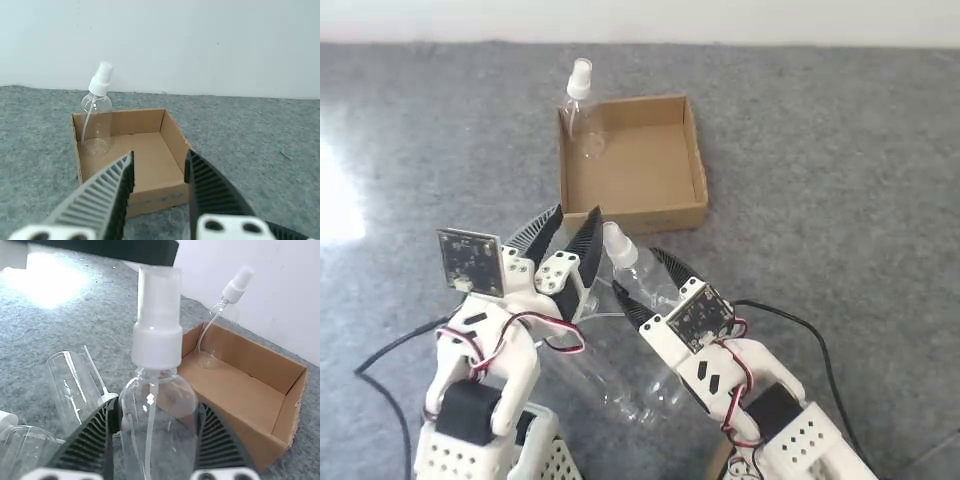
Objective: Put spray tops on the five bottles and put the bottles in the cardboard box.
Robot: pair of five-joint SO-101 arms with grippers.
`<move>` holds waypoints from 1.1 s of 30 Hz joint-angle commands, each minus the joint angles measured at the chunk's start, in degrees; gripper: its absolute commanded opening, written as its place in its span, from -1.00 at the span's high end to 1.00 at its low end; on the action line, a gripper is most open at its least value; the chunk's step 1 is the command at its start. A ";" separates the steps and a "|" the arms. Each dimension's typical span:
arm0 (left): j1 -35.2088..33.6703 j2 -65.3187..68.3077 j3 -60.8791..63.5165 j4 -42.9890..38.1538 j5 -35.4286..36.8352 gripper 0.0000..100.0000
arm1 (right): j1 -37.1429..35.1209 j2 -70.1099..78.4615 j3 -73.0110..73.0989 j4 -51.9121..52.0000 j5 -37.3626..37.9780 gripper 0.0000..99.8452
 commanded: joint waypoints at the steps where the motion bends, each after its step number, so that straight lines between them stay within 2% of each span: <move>1: -0.09 0.09 -0.04 -0.18 -3.60 0.69 | 0.92 -1.10 0.70 -1.71 -0.53 0.94; 17: -0.26 0.00 -0.48 -0.09 -3.78 0.69 | 2.07 -1.10 0.62 -1.80 -0.53 0.94; 21: -3.96 0.00 -1.71 0.00 -3.60 0.69 | 2.07 -1.10 0.62 -1.80 -0.53 0.94; 26: -8.44 0.00 -2.86 -0.09 1.14 0.69 | 2.15 -1.10 0.62 -1.80 -0.53 0.94; 33: -8.88 0.00 -2.77 -4.31 1.41 0.69 | 2.15 -1.10 0.62 -1.54 -0.53 0.94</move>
